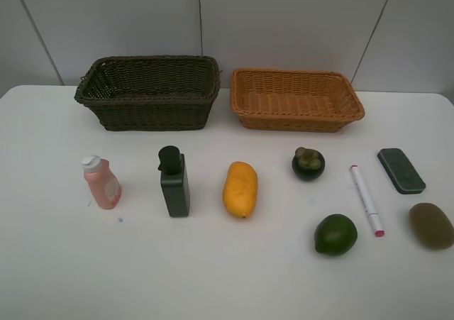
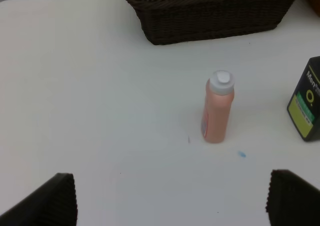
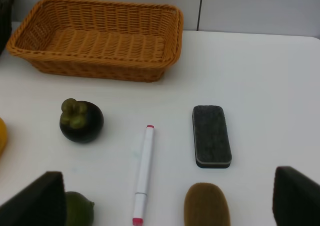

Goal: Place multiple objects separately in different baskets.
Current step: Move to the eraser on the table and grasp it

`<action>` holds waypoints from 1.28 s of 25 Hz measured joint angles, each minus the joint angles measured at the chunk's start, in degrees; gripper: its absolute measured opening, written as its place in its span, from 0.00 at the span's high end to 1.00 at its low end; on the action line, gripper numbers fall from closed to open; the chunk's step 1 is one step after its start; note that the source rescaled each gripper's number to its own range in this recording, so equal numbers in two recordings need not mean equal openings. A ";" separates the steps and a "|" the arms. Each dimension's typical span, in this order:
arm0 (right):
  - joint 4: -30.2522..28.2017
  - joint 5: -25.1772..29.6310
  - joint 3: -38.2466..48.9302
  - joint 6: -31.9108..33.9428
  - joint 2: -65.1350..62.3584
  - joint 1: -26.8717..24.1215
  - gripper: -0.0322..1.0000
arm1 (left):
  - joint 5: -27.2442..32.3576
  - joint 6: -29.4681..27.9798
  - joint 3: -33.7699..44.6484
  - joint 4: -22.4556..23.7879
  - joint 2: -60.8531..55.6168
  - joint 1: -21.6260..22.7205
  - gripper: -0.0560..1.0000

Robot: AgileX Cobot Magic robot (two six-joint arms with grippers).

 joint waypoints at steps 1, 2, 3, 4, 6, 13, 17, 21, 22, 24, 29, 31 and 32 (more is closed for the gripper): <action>0.00 0.00 0.00 0.00 0.00 0.00 0.00 | 0.00 0.00 0.00 0.00 0.00 0.00 0.00; 0.00 0.00 0.00 0.00 0.00 0.00 0.00 | 0.00 0.00 0.00 0.00 0.00 0.00 0.00; 0.00 0.00 0.00 0.00 0.00 0.00 0.00 | 0.00 0.00 0.00 0.00 0.00 0.00 0.00; 0.00 0.00 0.00 0.00 0.00 0.00 0.00 | 0.00 0.00 0.00 0.00 0.00 0.00 0.00; 0.00 0.00 0.00 0.00 0.00 0.00 0.00 | 0.00 0.00 0.00 0.00 0.00 0.00 0.00; 0.00 0.00 0.00 0.00 0.00 0.00 0.00 | 0.00 0.00 0.00 0.00 0.00 0.00 0.00; 0.00 0.00 0.00 0.00 0.00 0.00 0.00 | 0.00 0.00 0.00 0.00 0.00 0.00 0.00; 0.00 0.00 0.00 0.00 0.00 0.00 0.00 | 0.00 0.00 0.00 0.00 0.00 0.00 0.00; 0.00 0.00 0.00 0.00 0.00 0.00 0.00 | 0.00 0.00 0.00 0.00 0.00 0.00 0.00; 0.00 0.00 0.00 0.00 0.00 0.00 0.00 | 0.00 0.00 0.00 0.00 0.00 0.00 0.00; 0.00 0.00 0.00 0.00 0.00 0.00 0.00 | 0.00 0.00 0.00 0.00 0.00 0.00 0.00; 0.00 0.00 0.00 0.00 0.00 0.00 0.00 | 0.00 0.00 0.00 0.00 0.00 0.00 0.00; 0.00 0.00 0.00 0.00 0.00 0.00 0.00 | 0.00 0.00 0.00 0.00 0.00 0.00 0.00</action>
